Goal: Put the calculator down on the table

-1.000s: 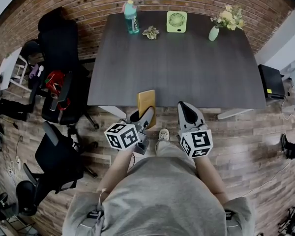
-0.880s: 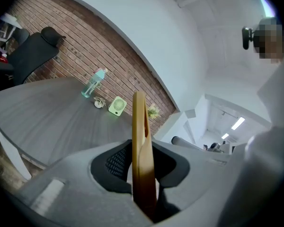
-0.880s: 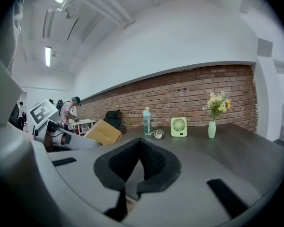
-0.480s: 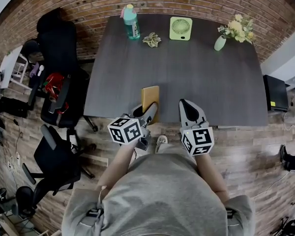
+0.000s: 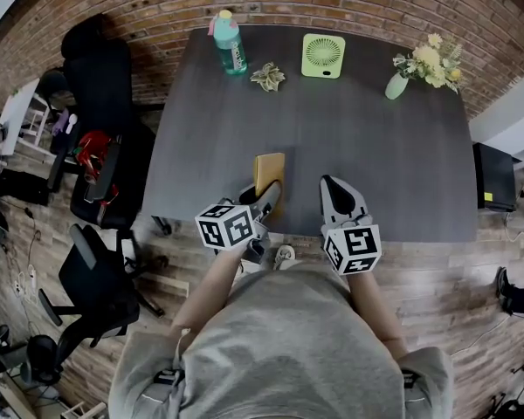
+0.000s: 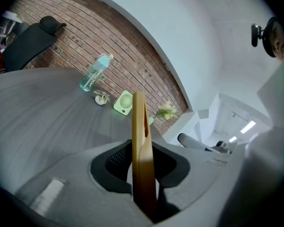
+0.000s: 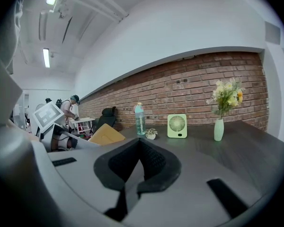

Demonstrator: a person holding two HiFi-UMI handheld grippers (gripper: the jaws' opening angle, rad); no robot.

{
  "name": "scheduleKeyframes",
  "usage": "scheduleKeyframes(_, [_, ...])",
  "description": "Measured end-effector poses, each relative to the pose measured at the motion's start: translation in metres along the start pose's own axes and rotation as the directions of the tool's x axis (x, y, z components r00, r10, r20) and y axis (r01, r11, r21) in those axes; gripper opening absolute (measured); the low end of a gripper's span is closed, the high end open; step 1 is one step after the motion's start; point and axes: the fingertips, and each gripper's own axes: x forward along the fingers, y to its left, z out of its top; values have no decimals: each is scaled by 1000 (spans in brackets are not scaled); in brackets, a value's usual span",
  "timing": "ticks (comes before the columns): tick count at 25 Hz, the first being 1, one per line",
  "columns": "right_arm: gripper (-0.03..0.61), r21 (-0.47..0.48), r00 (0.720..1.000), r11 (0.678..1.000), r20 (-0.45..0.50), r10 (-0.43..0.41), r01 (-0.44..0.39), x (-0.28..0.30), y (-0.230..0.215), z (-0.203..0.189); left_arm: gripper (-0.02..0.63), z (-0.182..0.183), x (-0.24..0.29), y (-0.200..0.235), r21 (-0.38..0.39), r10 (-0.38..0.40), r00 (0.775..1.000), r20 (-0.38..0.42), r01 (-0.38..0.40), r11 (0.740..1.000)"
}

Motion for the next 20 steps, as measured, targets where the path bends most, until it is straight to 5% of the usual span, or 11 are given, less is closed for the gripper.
scheduleKeyframes(20, [2, 37, 997, 999, -75, 14, -11, 32, -25, -28, 86, -29, 67, 44, -7, 75, 986, -150, -77, 997])
